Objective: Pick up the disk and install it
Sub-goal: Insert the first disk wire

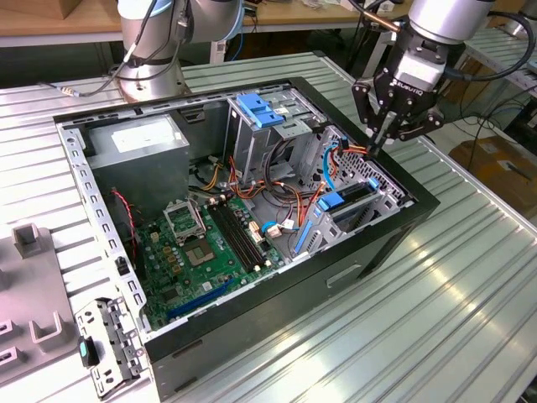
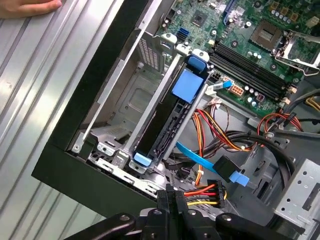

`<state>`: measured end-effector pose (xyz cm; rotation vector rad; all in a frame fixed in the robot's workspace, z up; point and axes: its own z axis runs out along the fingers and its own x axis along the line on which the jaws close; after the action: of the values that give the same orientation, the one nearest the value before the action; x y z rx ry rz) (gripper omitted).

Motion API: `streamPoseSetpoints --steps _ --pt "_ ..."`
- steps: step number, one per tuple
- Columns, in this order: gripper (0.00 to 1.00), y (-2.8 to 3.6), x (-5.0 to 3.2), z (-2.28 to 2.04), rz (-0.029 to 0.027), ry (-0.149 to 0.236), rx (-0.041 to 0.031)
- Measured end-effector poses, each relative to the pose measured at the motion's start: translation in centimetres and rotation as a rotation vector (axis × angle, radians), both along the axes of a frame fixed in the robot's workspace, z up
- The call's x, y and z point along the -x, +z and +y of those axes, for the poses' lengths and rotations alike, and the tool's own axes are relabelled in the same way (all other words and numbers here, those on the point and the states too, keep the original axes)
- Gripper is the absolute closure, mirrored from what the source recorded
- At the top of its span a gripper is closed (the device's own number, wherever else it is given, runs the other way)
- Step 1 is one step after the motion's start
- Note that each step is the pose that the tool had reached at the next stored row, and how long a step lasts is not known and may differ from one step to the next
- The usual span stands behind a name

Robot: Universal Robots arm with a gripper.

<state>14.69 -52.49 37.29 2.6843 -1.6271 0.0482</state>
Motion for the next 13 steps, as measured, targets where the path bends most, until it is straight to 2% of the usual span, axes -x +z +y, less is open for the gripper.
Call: streamPoseSetpoints --steps 9,11,13 --pt "0.84 -0.04 0.00 0.00 0.0000 -0.127 0.0000" --pt "0.84 -0.05 0.01 0.00 0.0000 -0.151 0.0000" --pt "0.84 -0.05 0.05 0.00 0.0000 -0.155 0.0000"
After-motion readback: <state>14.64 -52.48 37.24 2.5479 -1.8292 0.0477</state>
